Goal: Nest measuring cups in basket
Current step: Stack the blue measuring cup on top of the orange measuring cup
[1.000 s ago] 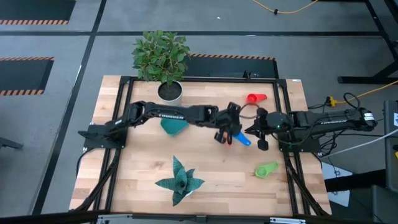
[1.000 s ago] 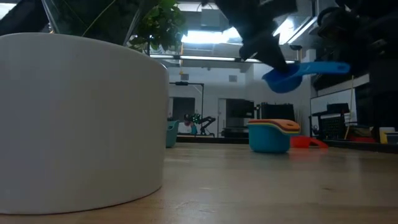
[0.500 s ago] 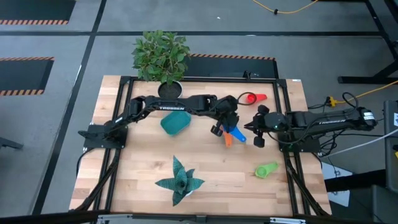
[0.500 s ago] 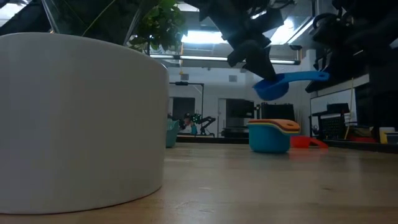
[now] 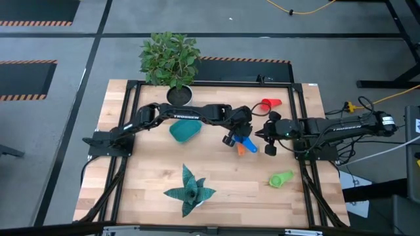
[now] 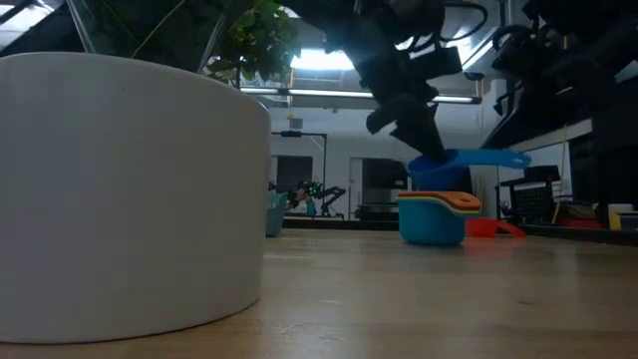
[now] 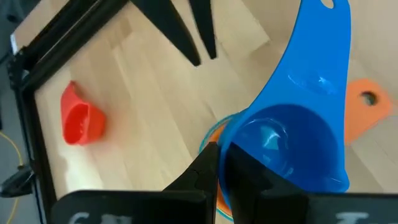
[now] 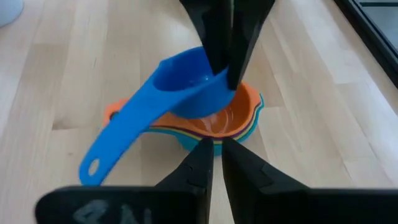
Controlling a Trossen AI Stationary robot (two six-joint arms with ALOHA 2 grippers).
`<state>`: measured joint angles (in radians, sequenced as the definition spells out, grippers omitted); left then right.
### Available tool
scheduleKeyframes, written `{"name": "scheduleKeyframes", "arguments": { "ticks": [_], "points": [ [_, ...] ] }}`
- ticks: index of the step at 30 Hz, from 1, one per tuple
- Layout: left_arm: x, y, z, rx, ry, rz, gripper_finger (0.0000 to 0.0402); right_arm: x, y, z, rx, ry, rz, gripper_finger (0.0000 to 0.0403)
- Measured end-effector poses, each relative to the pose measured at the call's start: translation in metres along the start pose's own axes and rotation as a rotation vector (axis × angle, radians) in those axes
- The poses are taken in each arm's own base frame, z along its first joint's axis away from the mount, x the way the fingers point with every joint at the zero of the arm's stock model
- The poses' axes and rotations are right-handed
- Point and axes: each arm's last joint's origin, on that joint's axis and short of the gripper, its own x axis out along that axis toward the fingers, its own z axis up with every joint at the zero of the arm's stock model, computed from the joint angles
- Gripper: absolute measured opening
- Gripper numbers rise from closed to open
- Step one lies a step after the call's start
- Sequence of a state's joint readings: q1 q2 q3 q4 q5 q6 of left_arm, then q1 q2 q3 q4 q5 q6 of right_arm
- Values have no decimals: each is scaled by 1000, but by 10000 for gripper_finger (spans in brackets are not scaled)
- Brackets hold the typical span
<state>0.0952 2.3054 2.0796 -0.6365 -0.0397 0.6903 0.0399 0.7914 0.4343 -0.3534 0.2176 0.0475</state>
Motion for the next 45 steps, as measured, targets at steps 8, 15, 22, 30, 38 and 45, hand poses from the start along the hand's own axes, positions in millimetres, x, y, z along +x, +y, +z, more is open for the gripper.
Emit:
{"name": "scheduleKeyframes", "arguments": {
  "ticks": [8,15,22,30,38,45],
  "points": [
    [1,0,0,-11,1,3,16,1,0,-1,-2,10,0,39],
    [1,0,0,-51,0,4,28,1,0,-1,-2,10,-1,39],
    [1,0,0,-56,-1,4,57,1,0,-1,-2,11,-1,39],
    [1,0,0,-56,-2,6,71,1,0,-2,-5,25,-1,39],
    [0,-4,12,-178,-61,28,67,2,-1,-6,-12,64,-50,39],
    [-3,-33,32,-208,-78,-23,68,10,-1,-12,27,149,-108,39]
  ]
}}
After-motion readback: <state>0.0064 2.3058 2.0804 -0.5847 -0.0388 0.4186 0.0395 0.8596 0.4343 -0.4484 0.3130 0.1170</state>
